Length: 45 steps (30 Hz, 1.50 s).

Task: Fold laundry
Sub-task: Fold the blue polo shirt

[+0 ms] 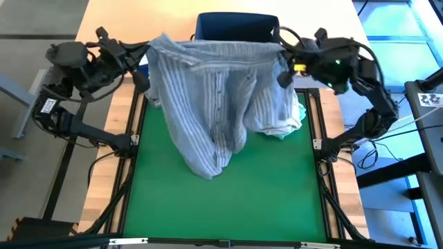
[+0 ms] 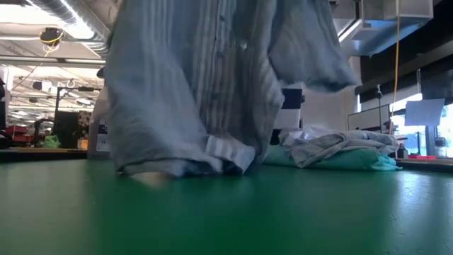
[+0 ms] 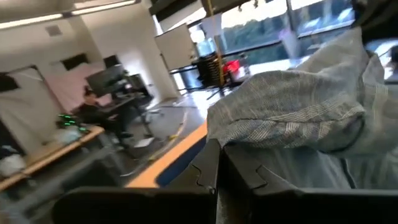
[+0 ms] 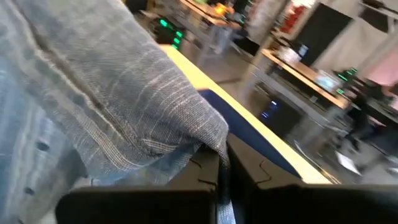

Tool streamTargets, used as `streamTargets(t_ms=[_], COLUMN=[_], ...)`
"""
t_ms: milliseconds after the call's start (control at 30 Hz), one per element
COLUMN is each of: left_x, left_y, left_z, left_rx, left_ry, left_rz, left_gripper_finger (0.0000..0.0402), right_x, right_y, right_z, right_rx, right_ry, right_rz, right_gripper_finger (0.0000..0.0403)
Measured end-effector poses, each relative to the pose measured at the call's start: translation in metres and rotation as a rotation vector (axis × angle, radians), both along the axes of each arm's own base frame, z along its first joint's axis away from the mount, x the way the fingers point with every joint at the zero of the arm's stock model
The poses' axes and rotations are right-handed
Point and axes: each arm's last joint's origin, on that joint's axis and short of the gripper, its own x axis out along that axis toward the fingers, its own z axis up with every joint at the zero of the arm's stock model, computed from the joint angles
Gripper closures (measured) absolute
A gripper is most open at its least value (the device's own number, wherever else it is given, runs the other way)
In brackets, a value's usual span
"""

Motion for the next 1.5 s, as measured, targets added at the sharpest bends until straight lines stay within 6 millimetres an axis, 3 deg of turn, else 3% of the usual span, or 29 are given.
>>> streamTargets(t_ms=[167, 333, 600, 833, 1033, 1300, 1400, 1500], left_x=[0.000, 0.001, 0.003, 0.006, 0.016, 0.035, 0.043, 0.045], left_y=[0.008, 0.011, 0.004, -0.021, -0.055, -0.113, -0.133, -0.145], left_z=[-0.002, -0.004, -0.021, -0.029, -0.017, 0.011, 0.020, 0.029], left_rx=[0.029, 0.001, -0.218, -0.541, -0.715, -0.611, -0.516, -0.399], left_ry=[0.061, 0.057, 0.095, 0.071, -0.025, -0.253, -0.362, -0.471], left_rz=[0.063, -0.019, -0.262, -0.685, -1.029, -1.406, -1.479, -1.460], left_gripper_finger=[0.0395, 0.0395, 0.0395, 0.0395, 0.0396, 0.0397, 0.0397, 0.0397], right_x=[0.005, 0.004, 0.007, 0.017, 0.010, -0.019, -0.031, -0.045], right_y=[-0.021, -0.021, -0.005, 0.053, 0.119, 0.193, 0.207, 0.209], right_z=[-0.005, -0.004, -0.005, -0.005, -0.005, 0.015, 0.028, 0.042], right_rx=[-0.001, 0.031, 0.357, 0.518, 0.665, 0.790, 0.808, 0.781], right_ry=[0.035, -0.009, -0.192, -0.193, -0.142, -0.252, -0.356, -0.424], right_rz=[-0.084, -0.092, 0.193, 0.513, 0.789, 1.163, 1.285, 1.363], right_gripper_finger=[0.0386, 0.0386, 0.0386, 0.0386, 0.0386, 0.0386, 0.0386, 0.0386])
